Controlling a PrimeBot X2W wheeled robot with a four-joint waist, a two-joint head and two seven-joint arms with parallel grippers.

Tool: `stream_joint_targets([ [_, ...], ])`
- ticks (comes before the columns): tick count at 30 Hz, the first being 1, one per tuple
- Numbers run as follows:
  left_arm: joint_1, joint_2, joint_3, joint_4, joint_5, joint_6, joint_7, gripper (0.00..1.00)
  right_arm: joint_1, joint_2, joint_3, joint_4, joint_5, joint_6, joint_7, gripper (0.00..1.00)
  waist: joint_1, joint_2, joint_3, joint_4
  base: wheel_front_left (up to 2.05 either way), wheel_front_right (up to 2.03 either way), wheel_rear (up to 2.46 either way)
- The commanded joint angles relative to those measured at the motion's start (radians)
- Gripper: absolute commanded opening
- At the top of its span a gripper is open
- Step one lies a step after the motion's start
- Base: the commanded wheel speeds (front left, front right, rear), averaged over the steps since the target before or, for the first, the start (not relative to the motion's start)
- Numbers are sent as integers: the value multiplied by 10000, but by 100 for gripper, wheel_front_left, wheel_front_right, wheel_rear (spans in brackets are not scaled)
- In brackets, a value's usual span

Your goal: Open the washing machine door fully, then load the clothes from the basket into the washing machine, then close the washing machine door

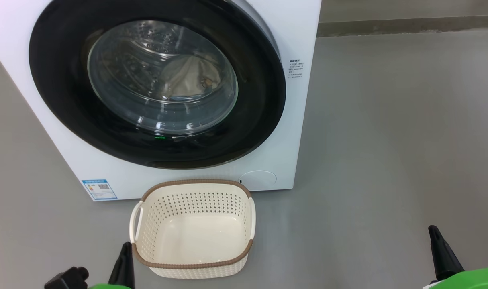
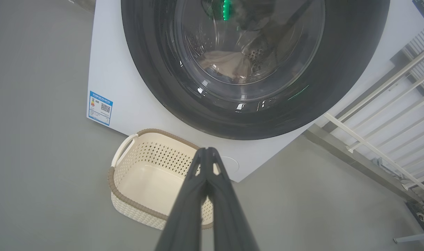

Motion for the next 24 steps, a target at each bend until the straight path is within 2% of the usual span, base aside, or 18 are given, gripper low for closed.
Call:
stream_joint_targets([
  [1, -364, 39, 267, -336, -287, -67, 90, 0, -541, -198, 94, -177, 419, 1, 40, 0, 0, -1, 8, -12, 0, 0, 0],
  [24, -405, -126, 1011, -578, -2523, -454, 755, 0, -1083, -243, 298, 325, 2936, 1, 169, 0, 0, -1, 102, -152, 0, 0, 0],
])
